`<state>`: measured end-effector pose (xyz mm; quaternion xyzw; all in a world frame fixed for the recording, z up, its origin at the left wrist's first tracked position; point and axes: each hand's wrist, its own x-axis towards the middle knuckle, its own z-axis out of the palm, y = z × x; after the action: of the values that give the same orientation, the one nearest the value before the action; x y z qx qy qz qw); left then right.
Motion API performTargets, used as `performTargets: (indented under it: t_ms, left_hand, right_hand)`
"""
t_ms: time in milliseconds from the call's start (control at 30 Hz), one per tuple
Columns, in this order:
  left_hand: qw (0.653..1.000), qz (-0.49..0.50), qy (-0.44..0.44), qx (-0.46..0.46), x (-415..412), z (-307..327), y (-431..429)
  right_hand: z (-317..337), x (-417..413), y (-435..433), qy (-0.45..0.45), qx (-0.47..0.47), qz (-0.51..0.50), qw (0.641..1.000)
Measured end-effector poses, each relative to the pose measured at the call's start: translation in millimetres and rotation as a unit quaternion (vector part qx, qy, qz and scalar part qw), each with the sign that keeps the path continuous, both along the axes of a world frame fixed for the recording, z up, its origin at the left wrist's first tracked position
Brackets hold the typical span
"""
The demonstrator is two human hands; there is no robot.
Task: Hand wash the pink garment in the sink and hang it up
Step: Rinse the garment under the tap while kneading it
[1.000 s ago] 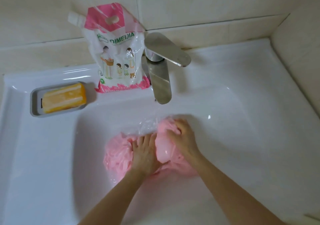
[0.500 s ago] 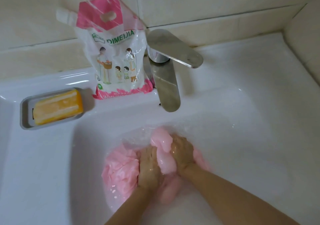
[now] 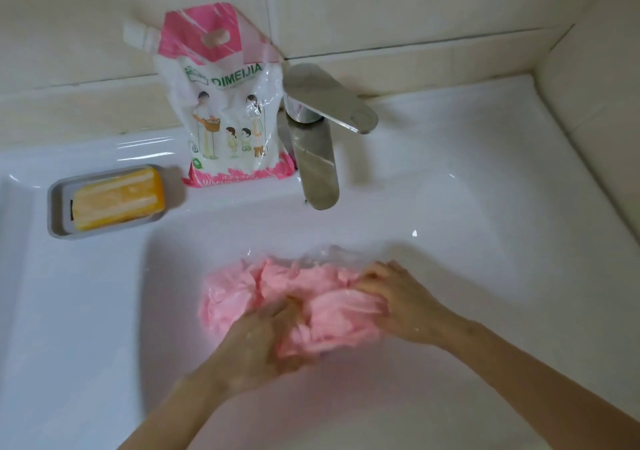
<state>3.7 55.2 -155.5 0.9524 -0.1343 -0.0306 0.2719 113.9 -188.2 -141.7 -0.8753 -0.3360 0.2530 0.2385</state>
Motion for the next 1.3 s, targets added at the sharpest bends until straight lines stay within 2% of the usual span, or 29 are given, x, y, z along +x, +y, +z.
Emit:
performTargets:
  t_ms: [33,100,167,233,367,467,567,833,900,1000,1067,1133,1167,1200,1233,1300]
  left_hand:
    - [1.000,-0.002,-0.005,0.016,-1,1,-3]
    - [0.998,0.034,-0.010,0.044,3,-6,-16]
    - [0.992,0.071,0.020,0.102,14,-22,-33]
    - [0.983,0.090,0.070,0.146,20,-39,-44]
    - [0.974,0.160,0.108,0.116,22,-56,-53]
    - [0.974,0.206,0.017,0.090,20,-74,-57]
    - [0.958,0.257,-0.095,0.083,24,-87,-61]
    - [0.934,0.255,-0.190,0.161,42,-92,-60]
    - [0.938,0.235,-0.178,0.183,44,-96,-60]
    - [0.953,0.184,-0.095,0.221,43,-106,-52]
    - [0.973,0.147,0.006,0.178,50,-99,-45]
    - [0.971,0.107,0.129,0.168,64,-77,-38]
    - [0.971,0.093,0.133,0.176,71,-67,-34]
    - [0.977,0.101,0.129,0.137,74,-59,-29]
    - [0.980,0.118,0.137,0.081,73,-50,-27]
    - [0.988,0.125,0.086,-0.004,60,-33,-21]
  right_hand:
    - [-2,-6,-5,0.002,-0.026,0.015,1.000]
    - [-13,-19,0,0.016,0.011,-0.055,0.998]
    - [-31,-34,18,-0.029,0.005,-0.132,0.991]
    - [-53,-43,37,-0.073,-0.049,-0.155,0.984]
    - [-76,-37,58,-0.138,-0.083,-0.149,0.976]
    - [-87,-33,69,-0.182,-0.015,-0.156,0.971]
    - [-103,-28,74,-0.223,0.028,-0.176,0.959]
    - [-118,-10,81,-0.322,0.072,-0.186,0.926]
    - [-116,-10,84,-0.320,0.060,-0.197,0.925]
    - [-113,-6,89,-0.296,0.034,-0.245,0.922]
    - [-107,0,93,-0.258,0.013,-0.261,0.930]
    - [-93,5,97,-0.203,-0.012,-0.265,0.942]
    - [-85,8,99,-0.160,-0.028,-0.275,0.948]
    - [-78,11,100,-0.104,-0.035,-0.286,0.952]
    - [-71,12,98,-0.066,-0.019,-0.305,0.950]
    - [-57,8,86,-0.032,0.062,-0.310,0.948]
